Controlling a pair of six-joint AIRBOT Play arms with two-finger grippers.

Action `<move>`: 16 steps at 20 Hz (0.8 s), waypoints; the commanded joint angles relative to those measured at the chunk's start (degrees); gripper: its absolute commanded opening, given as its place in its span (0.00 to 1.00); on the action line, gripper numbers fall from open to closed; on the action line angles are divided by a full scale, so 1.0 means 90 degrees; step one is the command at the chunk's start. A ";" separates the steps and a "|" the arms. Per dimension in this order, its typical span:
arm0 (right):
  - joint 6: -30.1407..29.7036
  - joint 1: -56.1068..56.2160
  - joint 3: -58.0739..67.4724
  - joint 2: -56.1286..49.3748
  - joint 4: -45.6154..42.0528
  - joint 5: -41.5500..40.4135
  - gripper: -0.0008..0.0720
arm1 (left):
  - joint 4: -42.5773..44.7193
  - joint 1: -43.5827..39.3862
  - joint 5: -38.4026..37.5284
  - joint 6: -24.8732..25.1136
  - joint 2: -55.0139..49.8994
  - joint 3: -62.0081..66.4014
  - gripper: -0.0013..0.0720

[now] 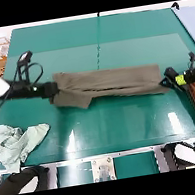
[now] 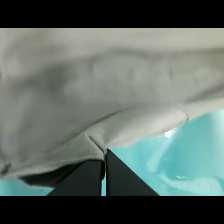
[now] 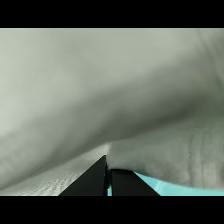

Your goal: Fold the shirts.

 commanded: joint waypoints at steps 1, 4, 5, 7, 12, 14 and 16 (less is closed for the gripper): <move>-0.0005 0.0364 0.1188 -0.1090 0.0187 -0.0408 0.04 | 0.0209 0.0000 0.0107 0.0277 -0.1452 0.1338 0.06; -0.0010 0.0406 0.2154 -0.2263 0.0362 -0.0466 0.04 | 0.0282 0.0058 0.0134 0.0277 -0.2781 0.2436 0.06; -0.0012 0.0403 0.2399 -0.2637 0.0430 -0.0512 0.04 | 0.0260 0.0092 0.0155 0.0318 -0.3189 0.2732 0.06; -0.0012 0.0403 0.2800 -0.3334 0.0546 -0.0833 0.05 | 0.0180 0.0104 0.0525 0.0525 -0.3946 0.3213 0.07; -0.0794 0.0121 0.4002 -0.4085 0.0801 -0.0699 0.58 | 0.0325 0.0296 0.2159 0.0602 -0.4532 0.3781 0.80; -0.1379 -0.0265 0.4461 -0.4082 0.0714 0.0015 0.58 | 0.0471 0.0651 0.1698 0.0493 -0.4498 0.4216 0.80; -0.1603 -0.0678 0.4515 -0.4102 0.0559 0.0556 0.65 | 0.0454 0.1001 0.0901 0.0039 -0.4495 0.4507 0.80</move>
